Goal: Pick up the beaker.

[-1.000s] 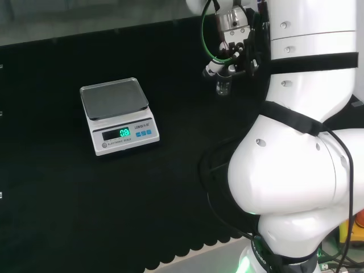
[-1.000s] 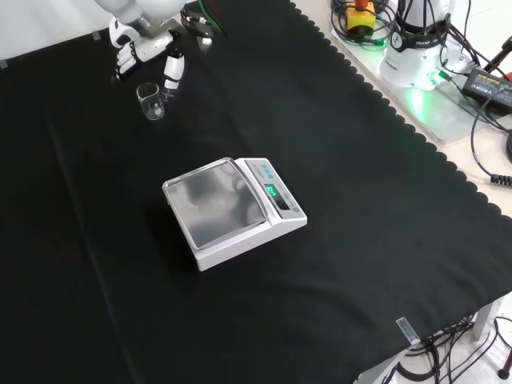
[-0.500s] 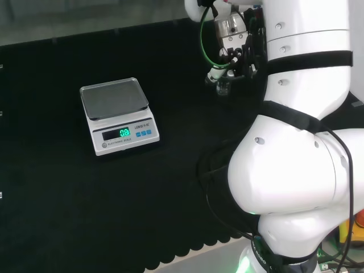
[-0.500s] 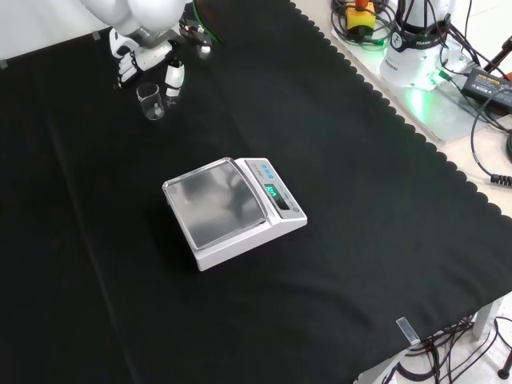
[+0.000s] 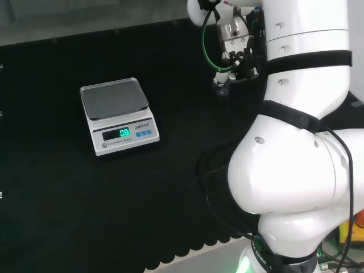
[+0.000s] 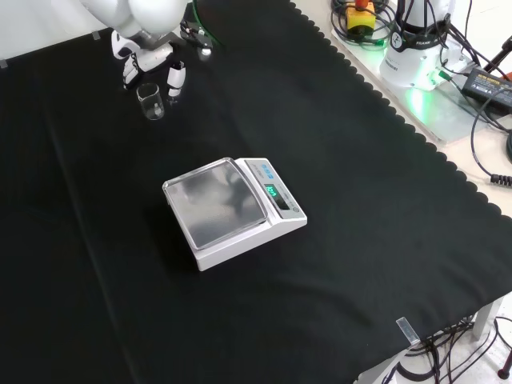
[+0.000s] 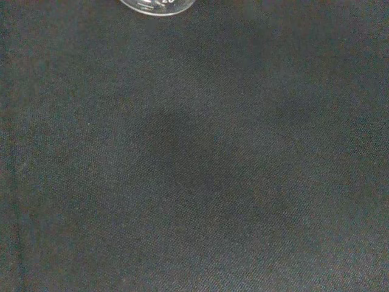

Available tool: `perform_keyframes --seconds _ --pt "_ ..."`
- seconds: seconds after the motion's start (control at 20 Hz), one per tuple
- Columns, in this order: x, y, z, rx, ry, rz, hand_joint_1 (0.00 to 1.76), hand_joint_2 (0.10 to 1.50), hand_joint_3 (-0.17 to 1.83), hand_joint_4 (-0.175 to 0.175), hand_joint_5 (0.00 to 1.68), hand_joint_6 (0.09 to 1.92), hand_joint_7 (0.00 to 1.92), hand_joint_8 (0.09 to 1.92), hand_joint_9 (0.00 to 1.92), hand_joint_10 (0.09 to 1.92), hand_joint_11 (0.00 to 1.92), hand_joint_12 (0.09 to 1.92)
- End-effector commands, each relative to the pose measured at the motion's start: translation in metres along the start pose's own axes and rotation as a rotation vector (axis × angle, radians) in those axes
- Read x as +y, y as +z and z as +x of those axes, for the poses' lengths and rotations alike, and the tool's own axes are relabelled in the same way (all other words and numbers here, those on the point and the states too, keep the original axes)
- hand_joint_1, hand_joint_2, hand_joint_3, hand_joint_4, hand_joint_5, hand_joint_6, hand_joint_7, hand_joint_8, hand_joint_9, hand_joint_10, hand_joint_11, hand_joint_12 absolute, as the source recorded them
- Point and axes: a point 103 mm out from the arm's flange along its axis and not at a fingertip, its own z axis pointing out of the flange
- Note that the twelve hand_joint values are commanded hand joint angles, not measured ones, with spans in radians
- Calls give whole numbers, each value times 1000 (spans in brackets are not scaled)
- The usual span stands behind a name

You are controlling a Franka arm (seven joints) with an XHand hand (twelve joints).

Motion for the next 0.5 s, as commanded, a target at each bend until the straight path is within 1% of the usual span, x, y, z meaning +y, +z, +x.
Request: perform_keyframes --seconds 0.05,0.25,0.5 --pt "3 -5 3 10 18 -33 679 900 135 -60 421 87 381 660 523 697 598 1297" --pt "12 -6 12 18 14 -20 696 887 171 -53 470 87 471 631 611 641 648 1270" --pt "21 -6 26 22 8 -29 718 859 244 -49 526 87 577 587 705 577 692 1246"
